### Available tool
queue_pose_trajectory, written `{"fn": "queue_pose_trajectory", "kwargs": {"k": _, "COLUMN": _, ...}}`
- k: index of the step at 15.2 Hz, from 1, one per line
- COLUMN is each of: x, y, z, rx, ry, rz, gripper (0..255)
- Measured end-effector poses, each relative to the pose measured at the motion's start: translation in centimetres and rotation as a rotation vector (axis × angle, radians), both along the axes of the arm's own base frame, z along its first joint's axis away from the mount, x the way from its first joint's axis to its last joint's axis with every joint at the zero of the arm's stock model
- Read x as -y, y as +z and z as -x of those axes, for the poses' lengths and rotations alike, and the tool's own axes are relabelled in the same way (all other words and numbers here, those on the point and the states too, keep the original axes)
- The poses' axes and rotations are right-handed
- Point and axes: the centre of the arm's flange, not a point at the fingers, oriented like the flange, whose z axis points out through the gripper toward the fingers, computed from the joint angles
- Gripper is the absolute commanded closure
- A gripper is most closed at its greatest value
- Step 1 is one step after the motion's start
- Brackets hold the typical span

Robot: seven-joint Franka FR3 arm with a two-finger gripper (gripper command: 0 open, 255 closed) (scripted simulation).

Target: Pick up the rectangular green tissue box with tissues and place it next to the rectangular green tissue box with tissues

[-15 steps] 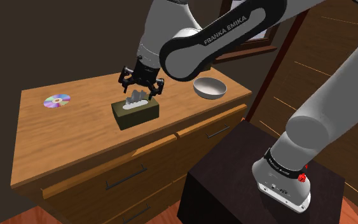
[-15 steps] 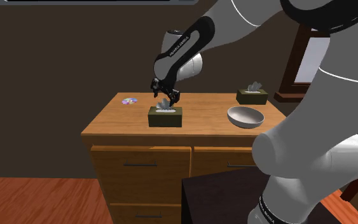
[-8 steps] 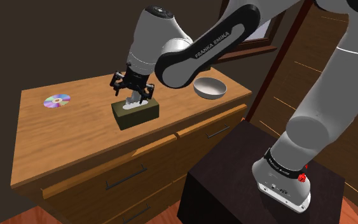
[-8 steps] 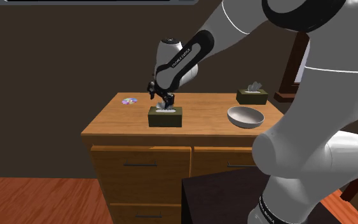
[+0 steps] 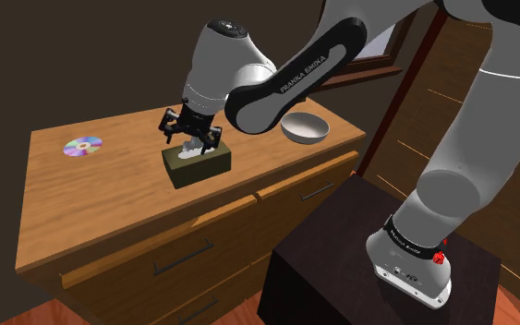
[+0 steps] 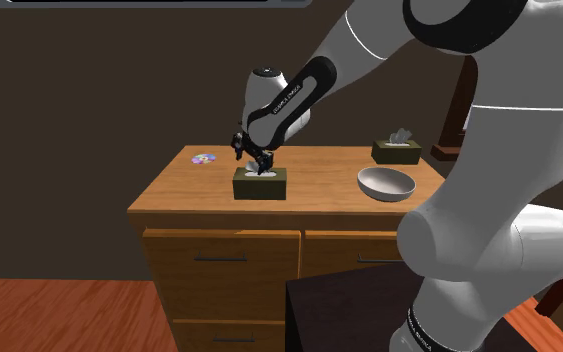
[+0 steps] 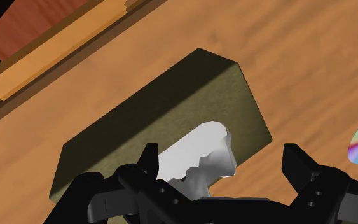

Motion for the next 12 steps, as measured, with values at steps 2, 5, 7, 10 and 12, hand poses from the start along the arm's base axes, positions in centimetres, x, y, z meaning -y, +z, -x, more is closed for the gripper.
{"fn": "queue_pose_trajectory", "kwargs": {"k": 2, "x": 0.0, "y": 0.0, "z": 0.0, "rx": 0.0, "ry": 0.0, "rz": 0.0, "gripper": 255}}
{"fn": "queue_pose_trajectory", "kwargs": {"k": 5, "x": -0.1, "y": 0.25, "z": -0.05, "rx": 0.006, "ry": 0.001, "rz": -0.003, "gripper": 255}}
{"fn": "queue_pose_trajectory", "kwargs": {"k": 7, "x": -0.08, "y": 0.28, "z": -0.09, "rx": 0.006, "ry": 0.0, "rz": -0.003, "gripper": 255}}
{"fn": "queue_pose_trajectory", "kwargs": {"k": 10, "x": -0.05, "y": 0.26, "z": -0.15, "rx": 0.007, "ry": -0.001, "rz": -0.003, "gripper": 255}}
{"fn": "queue_pose_trajectory", "kwargs": {"k": 12, "x": -0.04, "y": 0.25, "z": -0.15, "rx": 0.007, "ry": -0.001, "rz": -0.003, "gripper": 255}}
